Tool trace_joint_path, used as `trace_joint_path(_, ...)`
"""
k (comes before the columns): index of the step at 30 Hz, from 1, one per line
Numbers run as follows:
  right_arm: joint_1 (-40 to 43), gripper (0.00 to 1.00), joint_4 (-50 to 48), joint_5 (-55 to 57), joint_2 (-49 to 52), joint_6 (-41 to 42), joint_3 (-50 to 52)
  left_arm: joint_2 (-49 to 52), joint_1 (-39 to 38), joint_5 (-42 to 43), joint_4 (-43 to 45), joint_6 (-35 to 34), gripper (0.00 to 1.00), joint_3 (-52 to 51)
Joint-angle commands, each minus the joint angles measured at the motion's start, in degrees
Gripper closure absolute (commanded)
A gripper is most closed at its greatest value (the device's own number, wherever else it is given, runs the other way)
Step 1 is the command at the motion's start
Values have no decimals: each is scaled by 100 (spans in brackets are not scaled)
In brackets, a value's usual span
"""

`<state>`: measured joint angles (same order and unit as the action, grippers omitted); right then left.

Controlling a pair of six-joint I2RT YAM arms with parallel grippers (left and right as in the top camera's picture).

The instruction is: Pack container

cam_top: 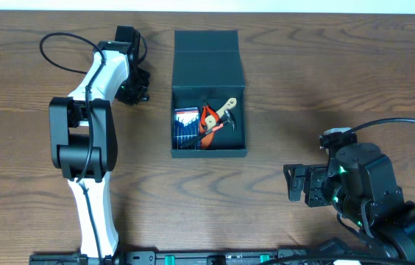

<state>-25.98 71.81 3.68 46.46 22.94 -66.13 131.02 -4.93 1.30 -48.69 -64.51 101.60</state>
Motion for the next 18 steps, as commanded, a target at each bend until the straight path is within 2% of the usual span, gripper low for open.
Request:
trace_joint_path(1, 44, 1, 4, 17, -7, -72, 11, 179, 9, -26, -37, 15, 76, -98)
trace_joint_path(10, 44, 1, 4, 17, -7, -72, 11, 179, 9, -26, -63, -28, 94, -98)
trace_joint_path(18, 44, 1, 2, 17, -7, -72, 11, 177, 9, -26, -103, -177, 94, -98)
